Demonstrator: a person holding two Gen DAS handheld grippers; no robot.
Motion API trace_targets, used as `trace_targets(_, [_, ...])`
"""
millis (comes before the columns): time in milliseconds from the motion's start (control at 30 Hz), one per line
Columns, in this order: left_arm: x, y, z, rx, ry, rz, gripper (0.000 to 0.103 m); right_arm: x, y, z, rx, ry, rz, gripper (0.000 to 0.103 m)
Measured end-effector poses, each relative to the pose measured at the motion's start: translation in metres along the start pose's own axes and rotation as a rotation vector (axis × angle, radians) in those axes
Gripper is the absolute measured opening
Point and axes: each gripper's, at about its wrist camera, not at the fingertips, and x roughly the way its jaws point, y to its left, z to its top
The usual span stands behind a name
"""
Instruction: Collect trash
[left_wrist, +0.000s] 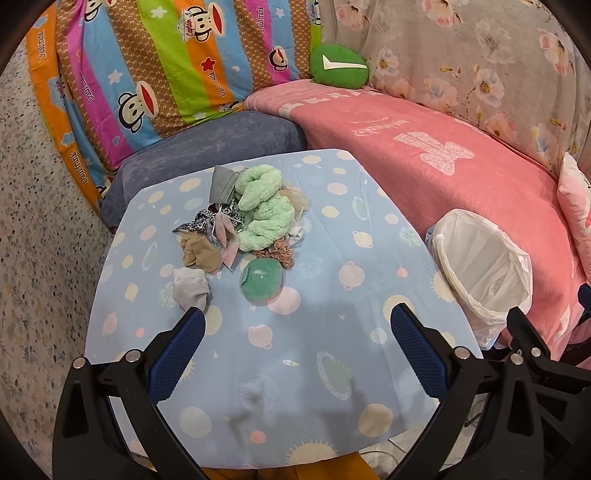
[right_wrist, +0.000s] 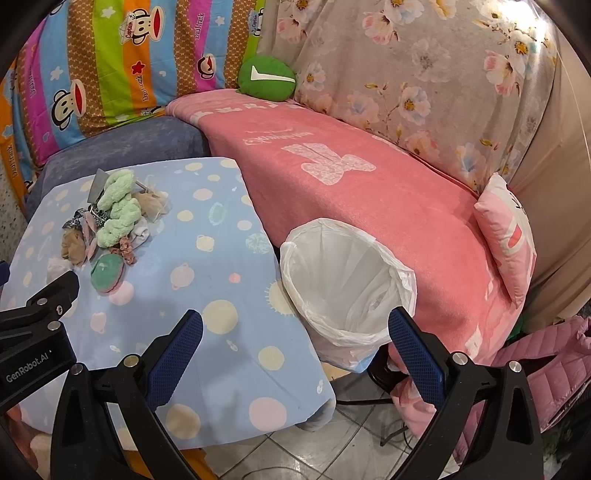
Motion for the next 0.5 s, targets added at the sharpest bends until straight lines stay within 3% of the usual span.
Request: trace_targets(500, [-0.0017, 0.0011, -0.0010, 0.002, -0.012, 0.003, 0.096, -0.0032, -0.0030, -0.0014, 0.004, -0.005, -0.012, 0.096])
